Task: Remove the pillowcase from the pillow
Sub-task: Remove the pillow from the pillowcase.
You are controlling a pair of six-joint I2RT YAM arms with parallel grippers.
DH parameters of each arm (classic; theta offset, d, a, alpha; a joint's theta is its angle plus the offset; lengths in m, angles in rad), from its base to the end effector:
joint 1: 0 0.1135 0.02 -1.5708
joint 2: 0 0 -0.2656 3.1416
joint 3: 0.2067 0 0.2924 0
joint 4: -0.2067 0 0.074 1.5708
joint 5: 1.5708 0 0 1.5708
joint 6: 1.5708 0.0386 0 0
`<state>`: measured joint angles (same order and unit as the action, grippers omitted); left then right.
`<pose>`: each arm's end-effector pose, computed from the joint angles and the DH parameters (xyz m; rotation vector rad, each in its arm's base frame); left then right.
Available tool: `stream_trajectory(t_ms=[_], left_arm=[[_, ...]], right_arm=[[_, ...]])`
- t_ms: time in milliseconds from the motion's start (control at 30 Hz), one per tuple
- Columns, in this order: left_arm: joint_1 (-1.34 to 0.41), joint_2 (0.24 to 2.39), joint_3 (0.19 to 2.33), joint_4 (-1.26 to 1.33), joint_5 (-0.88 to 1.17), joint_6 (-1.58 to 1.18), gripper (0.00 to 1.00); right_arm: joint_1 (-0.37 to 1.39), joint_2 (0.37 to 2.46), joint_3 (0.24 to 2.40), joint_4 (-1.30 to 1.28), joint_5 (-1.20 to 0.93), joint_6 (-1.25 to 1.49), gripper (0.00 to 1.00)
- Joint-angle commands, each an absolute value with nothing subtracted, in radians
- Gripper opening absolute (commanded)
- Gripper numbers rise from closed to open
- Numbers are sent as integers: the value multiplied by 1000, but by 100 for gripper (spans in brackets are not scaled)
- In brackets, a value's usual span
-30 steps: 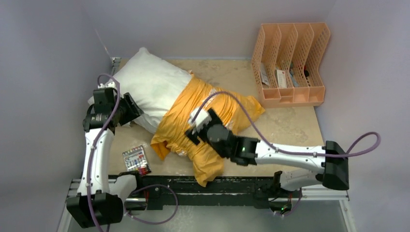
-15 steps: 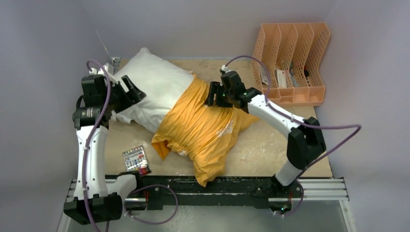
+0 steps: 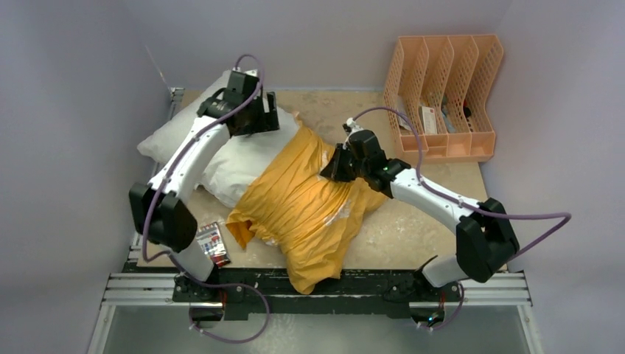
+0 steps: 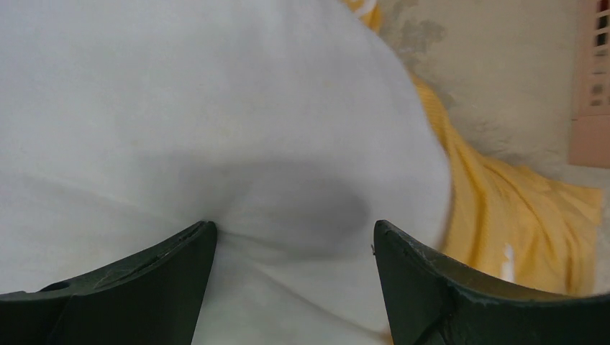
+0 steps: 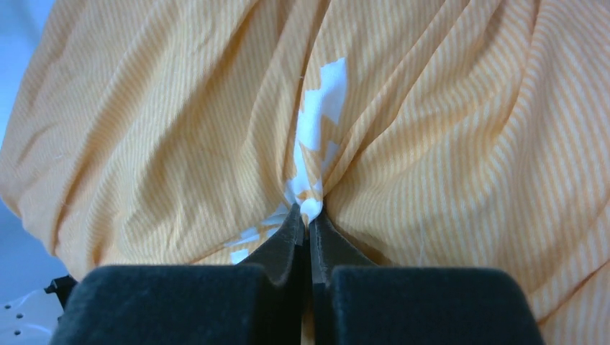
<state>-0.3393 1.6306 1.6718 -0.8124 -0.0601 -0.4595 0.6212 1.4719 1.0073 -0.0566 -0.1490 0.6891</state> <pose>0.3780 -0.1310 0.3719 -0.1719 2.3571 -0.3229 0.3006 0.2222 0.2474 -0.0206 2.2300 0.9178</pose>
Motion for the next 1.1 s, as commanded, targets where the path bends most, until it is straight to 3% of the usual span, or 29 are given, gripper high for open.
stream_trajectory(t_ms=[0, 33, 67, 133, 200, 233, 300, 500, 600, 700, 800, 833, 900, 1067], left_arm=[[-361, 1735, 1562, -771, -166, -496, 80], [-362, 1710, 1494, -733, -168, -503, 75], [-362, 1684, 1435, -699, -177, -508, 65], [-361, 1642, 1345, -669, -197, -521, 29], [-362, 1605, 1261, -651, -188, -530, 0], [-362, 1578, 1217, -627, -158, -531, 0], [-362, 1505, 1123, -562, -120, -546, 0], [-362, 1367, 1007, -459, -66, -584, 0], [-362, 1345, 997, -445, -85, -604, 0], [-360, 1308, 985, -431, -158, -661, 0], [-309, 1272, 961, -413, -165, -698, 0], [-282, 1268, 955, -412, -149, -707, 0], [-220, 1257, 942, -408, -107, -718, 0], [-122, 1241, 939, -425, -63, -696, 0]], right_arm=[[639, 1462, 978, -258, -160, 659, 0], [638, 1449, 1004, -284, -133, 649, 4], [636, 1433, 1030, -305, -104, 635, 14], [626, 1402, 1081, -341, -33, 626, 40], [606, 1388, 1135, -355, -13, 616, 57], [594, 1391, 1159, -350, -20, 611, 68], [569, 1420, 1211, -333, -81, 601, 80], [540, 1716, 1421, -322, -380, 614, 87], [559, 1880, 1549, -371, -451, 579, 76], [580, 1878, 1465, -389, -358, 575, 56], [540, 1779, 1284, -305, -242, 641, 31], [519, 1747, 1240, -285, -240, 645, 18], [476, 1686, 1168, -250, -256, 654, 0], [407, 1541, 1048, -269, -212, 640, 0]])
